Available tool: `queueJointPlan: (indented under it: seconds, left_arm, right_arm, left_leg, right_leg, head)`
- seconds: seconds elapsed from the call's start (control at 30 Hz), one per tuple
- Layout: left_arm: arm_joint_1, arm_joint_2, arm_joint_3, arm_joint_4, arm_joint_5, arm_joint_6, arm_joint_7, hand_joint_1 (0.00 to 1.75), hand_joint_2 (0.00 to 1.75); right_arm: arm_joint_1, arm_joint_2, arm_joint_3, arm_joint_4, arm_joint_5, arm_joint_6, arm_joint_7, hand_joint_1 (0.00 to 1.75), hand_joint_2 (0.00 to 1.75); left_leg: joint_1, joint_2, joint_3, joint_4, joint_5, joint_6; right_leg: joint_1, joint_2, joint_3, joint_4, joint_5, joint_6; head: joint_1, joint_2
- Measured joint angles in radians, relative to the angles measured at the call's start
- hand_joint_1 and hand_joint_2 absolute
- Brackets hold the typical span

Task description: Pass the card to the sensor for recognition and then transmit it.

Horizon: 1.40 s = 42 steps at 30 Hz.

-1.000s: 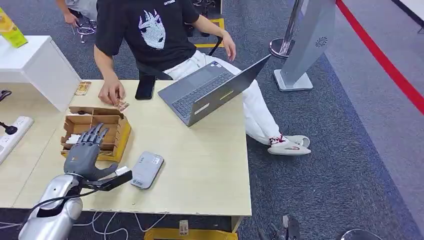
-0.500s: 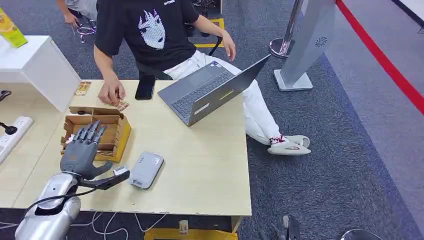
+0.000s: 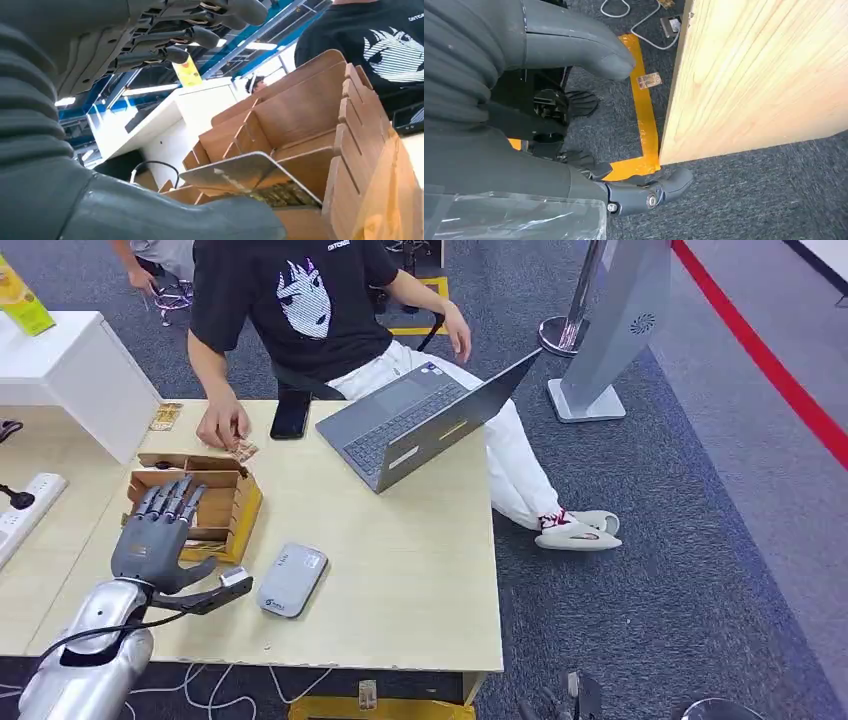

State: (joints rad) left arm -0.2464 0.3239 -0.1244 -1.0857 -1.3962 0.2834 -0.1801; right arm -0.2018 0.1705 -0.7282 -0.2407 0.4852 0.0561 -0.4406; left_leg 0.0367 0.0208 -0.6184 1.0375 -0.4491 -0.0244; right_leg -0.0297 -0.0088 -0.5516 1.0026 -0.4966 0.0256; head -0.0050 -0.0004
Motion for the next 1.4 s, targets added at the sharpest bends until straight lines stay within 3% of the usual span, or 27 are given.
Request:
queueJointPlan:
  seconds: [0.1,0.13,0.17,1.03,1.1,1.27,1.4]
  left_arm:
    - [-0.001,0.000,-0.003,0.000,-0.003,0.000,0.003,0.00,1.75]
    - [-0.001,0.000,-0.003,0.000,-0.004,0.000,0.004,0.44,1.75]
    - [-0.002,0.000,-0.003,0.000,-0.004,0.000,0.004,1.75,1.75]
    - [-0.008,-0.005,-0.010,0.000,0.022,-0.043,-0.011,1.75,1.75]
    - [-0.011,-0.004,-0.010,0.001,0.040,-0.063,-0.019,1.75,1.75]
    - [-0.022,0.010,-0.010,0.026,0.124,-0.188,-0.044,1.75,1.75]
    - [-0.021,0.035,-0.010,0.051,0.164,-0.218,-0.053,1.75,1.75]
  right_arm:
    - [0.000,0.000,0.000,0.000,-0.001,-0.003,0.000,0.00,1.75]
    - [0.001,0.000,0.000,0.000,-0.002,-0.003,-0.001,0.00,1.75]
    - [0.001,0.000,0.000,0.000,-0.003,-0.003,-0.002,0.00,1.75]
    - [0.002,-0.001,-0.003,-0.005,-0.002,-0.002,-0.003,0.00,1.75]
    - [0.001,-0.002,-0.003,-0.005,0.000,-0.002,-0.003,0.00,1.75]
    - [0.000,-0.002,-0.004,-0.005,0.010,0.004,-0.002,0.00,1.75]
    - [-0.002,-0.002,-0.004,-0.005,0.018,0.010,0.001,0.00,1.75]
  left_leg:
    - [0.000,0.000,0.000,0.000,0.000,0.000]
    - [0.000,0.000,0.000,0.000,0.000,0.000]
    - [0.000,0.000,0.000,0.000,0.000,0.000]
    - [0.000,0.000,0.000,0.000,0.000,0.000]
    - [0.000,0.000,0.000,0.000,0.000,0.000]
    - [0.000,0.000,0.000,0.000,0.000,0.000]
    - [0.000,0.000,0.000,0.000,0.000,0.000]
  right_leg:
    - [0.000,0.000,0.000,0.000,0.000,0.000]
    - [0.000,0.000,0.000,0.000,0.000,0.000]
    - [0.000,0.000,0.000,0.000,0.000,0.000]
    - [0.000,0.000,0.000,0.000,0.000,0.000]
    - [0.000,0.000,0.000,0.000,0.000,0.000]
    - [0.000,0.000,0.001,0.000,0.000,0.000]
    - [0.000,0.000,0.001,0.000,0.000,0.000]
  head:
    - [0.000,0.000]
    - [0.000,0.000]
    - [0.000,0.000]
    - [0.000,0.000]
    - [0.000,0.000]
    - [0.000,0.000]
    - [0.000,0.000]
